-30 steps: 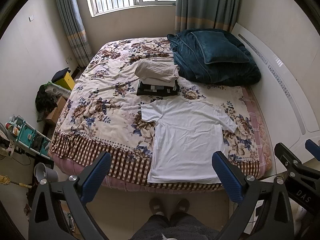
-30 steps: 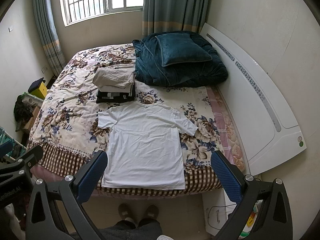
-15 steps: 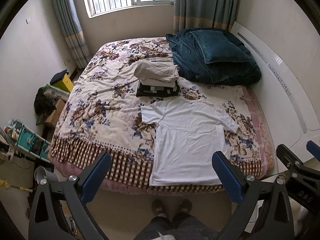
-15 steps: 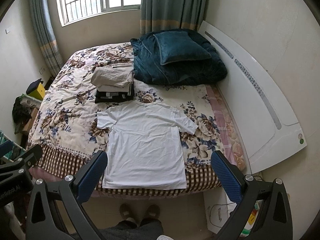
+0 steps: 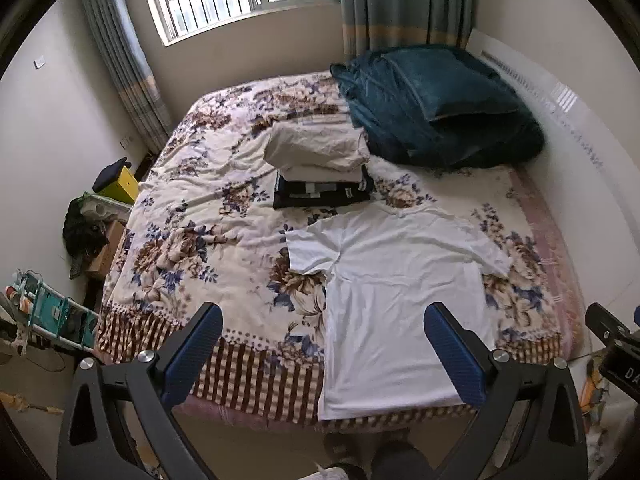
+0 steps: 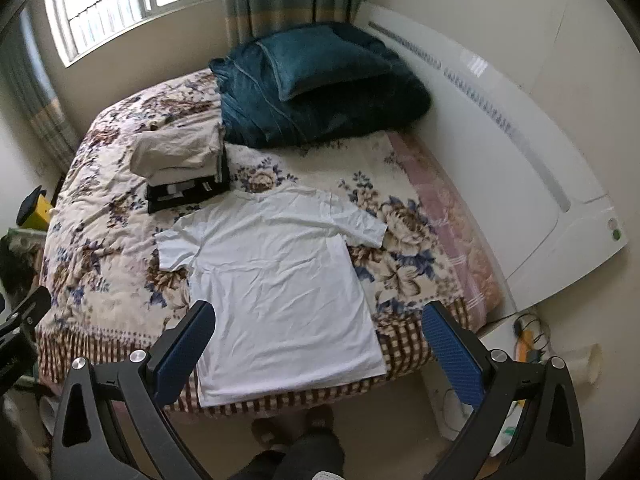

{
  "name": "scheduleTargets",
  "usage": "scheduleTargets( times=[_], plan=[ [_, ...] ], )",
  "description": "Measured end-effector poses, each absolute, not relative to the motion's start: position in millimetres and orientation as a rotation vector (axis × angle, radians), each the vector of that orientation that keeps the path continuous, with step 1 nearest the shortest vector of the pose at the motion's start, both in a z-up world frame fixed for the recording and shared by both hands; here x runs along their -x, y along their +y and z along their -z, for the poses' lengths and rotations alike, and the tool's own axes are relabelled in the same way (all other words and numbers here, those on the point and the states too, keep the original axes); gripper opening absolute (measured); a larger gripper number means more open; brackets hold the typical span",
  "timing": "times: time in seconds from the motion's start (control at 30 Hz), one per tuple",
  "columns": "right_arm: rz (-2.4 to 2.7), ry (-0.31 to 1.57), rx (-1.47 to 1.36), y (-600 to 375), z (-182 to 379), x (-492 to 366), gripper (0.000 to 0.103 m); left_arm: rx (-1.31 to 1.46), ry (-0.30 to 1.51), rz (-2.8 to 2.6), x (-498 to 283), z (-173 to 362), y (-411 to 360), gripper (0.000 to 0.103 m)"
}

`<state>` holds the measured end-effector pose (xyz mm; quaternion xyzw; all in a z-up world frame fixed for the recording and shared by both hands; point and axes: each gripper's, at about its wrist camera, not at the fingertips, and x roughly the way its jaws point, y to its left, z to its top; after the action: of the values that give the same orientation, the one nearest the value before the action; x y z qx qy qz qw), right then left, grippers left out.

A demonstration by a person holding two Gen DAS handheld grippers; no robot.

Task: Fold small clothes
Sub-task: 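Move both tools down toward the white T-shirt on the bed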

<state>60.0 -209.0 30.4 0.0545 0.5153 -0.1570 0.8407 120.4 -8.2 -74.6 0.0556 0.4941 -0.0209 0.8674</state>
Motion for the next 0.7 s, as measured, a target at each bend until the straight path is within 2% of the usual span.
scheduleTargets(
  times=[0.37,0.7],
  plan=[
    [0.399,1.212,-0.180,-283.6,158.7,-177.0,0.103,-0.129,1.112,-0.011,-227.3,219.6,-57.7,0.103],
    [0.540,1.348,-0.396,-426.4,362.9,-261.1,0.103,-0.134,1.277,-0.083,-318.0,375.2,-126.5,0.103]
  ],
)
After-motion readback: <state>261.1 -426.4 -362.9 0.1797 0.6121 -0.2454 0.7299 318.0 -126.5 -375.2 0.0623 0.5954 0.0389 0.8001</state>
